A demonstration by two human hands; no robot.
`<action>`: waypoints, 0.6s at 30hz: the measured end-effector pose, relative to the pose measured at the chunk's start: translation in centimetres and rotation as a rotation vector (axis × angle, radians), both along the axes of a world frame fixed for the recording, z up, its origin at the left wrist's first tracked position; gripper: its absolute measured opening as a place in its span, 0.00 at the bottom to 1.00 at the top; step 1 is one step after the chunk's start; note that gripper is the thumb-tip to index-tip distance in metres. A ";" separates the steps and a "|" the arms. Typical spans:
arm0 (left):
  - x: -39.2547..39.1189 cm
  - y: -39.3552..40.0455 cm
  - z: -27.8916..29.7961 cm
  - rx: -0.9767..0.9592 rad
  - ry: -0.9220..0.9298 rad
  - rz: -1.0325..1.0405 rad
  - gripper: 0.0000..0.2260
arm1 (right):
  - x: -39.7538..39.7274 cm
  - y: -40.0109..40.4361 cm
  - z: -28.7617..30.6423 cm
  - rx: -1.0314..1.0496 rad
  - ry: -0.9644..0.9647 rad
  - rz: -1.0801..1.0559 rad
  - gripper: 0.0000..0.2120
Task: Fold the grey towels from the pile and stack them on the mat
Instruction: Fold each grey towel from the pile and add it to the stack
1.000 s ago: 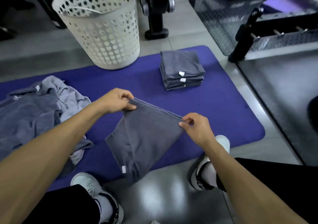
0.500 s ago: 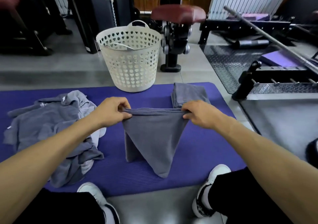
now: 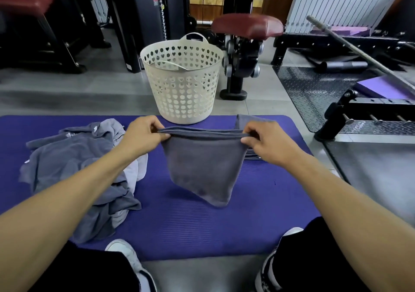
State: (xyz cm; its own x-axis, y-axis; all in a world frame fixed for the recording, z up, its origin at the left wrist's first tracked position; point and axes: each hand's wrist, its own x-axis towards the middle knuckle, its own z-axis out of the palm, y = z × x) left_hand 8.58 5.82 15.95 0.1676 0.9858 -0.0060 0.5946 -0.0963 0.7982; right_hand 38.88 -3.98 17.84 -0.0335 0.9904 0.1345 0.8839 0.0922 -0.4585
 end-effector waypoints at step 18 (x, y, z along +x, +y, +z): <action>1.1 -2.3 0.4 -0.332 -0.120 -0.251 0.05 | 1.5 -2.1 0.5 -0.202 0.436 -0.304 0.09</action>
State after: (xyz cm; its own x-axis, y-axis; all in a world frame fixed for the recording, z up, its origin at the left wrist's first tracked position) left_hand 9.70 3.49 16.33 0.4207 0.8622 -0.2821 0.4868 0.0478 0.8722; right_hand 40.41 -6.03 18.33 0.2733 0.9542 -0.1215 0.5818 -0.2646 -0.7691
